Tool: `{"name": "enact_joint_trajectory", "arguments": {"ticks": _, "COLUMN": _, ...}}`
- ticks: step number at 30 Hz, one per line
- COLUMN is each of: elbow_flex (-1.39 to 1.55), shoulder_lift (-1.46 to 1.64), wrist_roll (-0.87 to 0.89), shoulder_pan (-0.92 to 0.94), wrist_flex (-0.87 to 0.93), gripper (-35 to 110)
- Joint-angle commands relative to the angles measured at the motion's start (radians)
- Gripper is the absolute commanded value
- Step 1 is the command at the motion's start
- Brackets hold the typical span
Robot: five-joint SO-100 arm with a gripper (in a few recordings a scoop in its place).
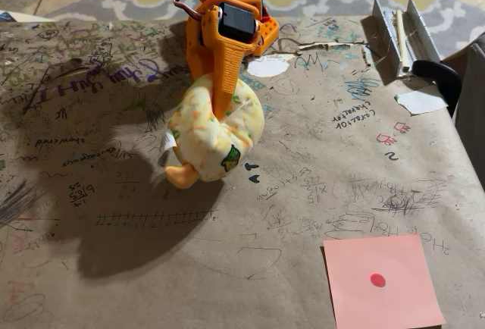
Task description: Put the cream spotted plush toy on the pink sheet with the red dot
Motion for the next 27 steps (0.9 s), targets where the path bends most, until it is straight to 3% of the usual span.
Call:
{"name": "enact_joint_trajectory", "arguments": {"ticks": 1, "elbow_flex": -0.014, "shoulder_lift": 0.057, "wrist_roll": 0.003, "shoulder_pan": 0.011, "wrist_flex": -0.018, "gripper": 0}}
{"name": "enact_joint_trajectory", "arguments": {"ticks": 8, "elbow_flex": -0.014, "shoulder_lift": 0.089, "wrist_roll": 0.054, "shoulder_pan": 0.020, "wrist_flex": -0.015, "gripper": 0}}
{"name": "enact_joint_trajectory", "arguments": {"ticks": 15, "elbow_flex": -0.037, "shoulder_lift": 0.407, "wrist_roll": 0.100, "shoulder_pan": 0.028, "wrist_flex": 0.046, "gripper": 0}}
{"name": "enact_joint_trajectory", "arguments": {"ticks": 19, "elbow_flex": -0.161, "shoulder_lift": 0.523, "wrist_roll": 0.158, "shoulder_pan": 0.029, "wrist_flex": 0.146, "gripper": 0}}
{"name": "enact_joint_trajectory", "arguments": {"ticks": 27, "elbow_flex": -0.457, "shoulder_lift": 0.680, "wrist_roll": 0.241, "shoulder_pan": 0.037, "wrist_flex": 0.170, "gripper": 0}}
